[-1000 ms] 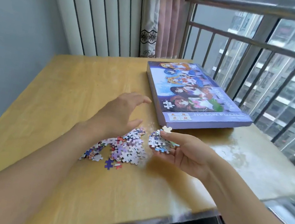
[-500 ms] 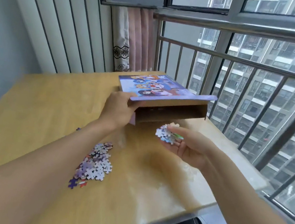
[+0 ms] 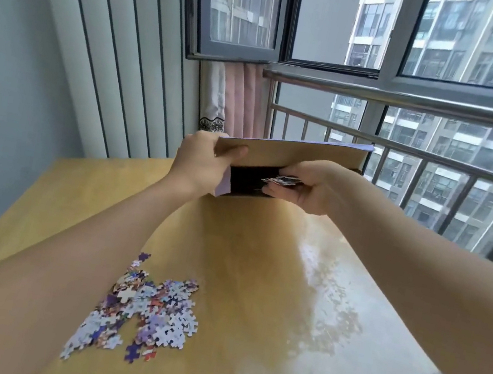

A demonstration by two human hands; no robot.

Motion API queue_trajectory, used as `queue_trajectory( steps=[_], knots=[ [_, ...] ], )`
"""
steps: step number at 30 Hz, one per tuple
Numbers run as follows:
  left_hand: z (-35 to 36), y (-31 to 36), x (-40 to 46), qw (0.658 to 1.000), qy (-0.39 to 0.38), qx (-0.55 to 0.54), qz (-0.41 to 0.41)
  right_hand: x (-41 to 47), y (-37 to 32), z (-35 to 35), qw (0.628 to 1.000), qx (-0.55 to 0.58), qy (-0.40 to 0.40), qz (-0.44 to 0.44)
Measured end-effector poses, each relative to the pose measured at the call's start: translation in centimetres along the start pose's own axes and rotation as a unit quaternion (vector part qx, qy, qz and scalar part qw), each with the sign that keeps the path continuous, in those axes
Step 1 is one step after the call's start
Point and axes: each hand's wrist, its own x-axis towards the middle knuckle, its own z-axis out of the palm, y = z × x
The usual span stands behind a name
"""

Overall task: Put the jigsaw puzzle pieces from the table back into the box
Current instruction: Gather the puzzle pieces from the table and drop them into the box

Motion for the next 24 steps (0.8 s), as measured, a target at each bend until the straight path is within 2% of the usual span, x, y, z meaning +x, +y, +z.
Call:
queue_trajectory(
  steps=[6, 8, 10, 11, 12, 13, 14, 15, 16, 17, 19, 21, 24],
  knots=[
    [-1.4, 0.4, 0.9, 0.999, -0.015, -0.047, -0.021, 1.4, -1.2, 1.8, 0.998, 0.062, 0.02, -0.026],
    [-1.9, 0.4, 1.1, 0.998, -0.021, -0.058, -0.019, 0.6, -1.4, 1.8, 0.997, 0.035, 0.039, -0.054],
    [-2.5, 0.0, 1.1, 0.999, -0.016, -0.051, -0.009, 0.1, -1.3, 1.6, 0.989, -0.086, 0.052, -0.11],
    [-2.8, -0.4, 1.1, 0.999, -0.016, -0.049, -0.006, -0.1, -0.8, 1.3, 0.967, -0.194, 0.048, -0.16],
    [-2.9, -0.5, 1.0, 0.999, -0.017, -0.052, -0.007, -0.6, -0.2, 0.8, 0.927, -0.305, 0.039, -0.216],
    [-3.0, -0.7, 0.9, 0.998, -0.017, -0.056, -0.011, -1.0, 0.3, 0.6, 0.849, -0.455, 0.037, -0.266],
    [-3.0, -0.9, 0.8, 0.998, -0.015, -0.062, -0.015, -0.9, 1.0, 0.4, 0.741, -0.593, 0.037, -0.314],
    [-2.9, -1.0, 0.7, 0.997, -0.013, -0.069, -0.016, -0.9, 1.8, 0.2, 0.636, -0.68, 0.035, -0.362],
    [-2.8, -0.9, 0.6, 0.997, -0.008, -0.079, -0.018, -0.9, 2.4, 0.2, 0.571, -0.72, 0.058, -0.391],
    [-2.6, -0.7, 0.3, 0.996, -0.002, -0.088, -0.019, -0.7, 2.6, 0.1, 0.523, -0.737, 0.101, -0.416],
    [-2.4, 0.3, 0.1, 0.995, 0.019, -0.098, -0.017, -0.3, 2.5, -0.3, 0.485, -0.707, 0.174, -0.484],
    [-2.8, 1.3, 0.2, 0.994, 0.043, -0.102, -0.014, 0.1, 1.7, -0.6, 0.494, -0.655, 0.206, -0.533],
    [-3.4, 1.4, 0.9, 0.994, 0.059, -0.086, -0.019, 0.4, 0.1, -0.7, 0.496, -0.647, 0.198, -0.545]
  ],
)
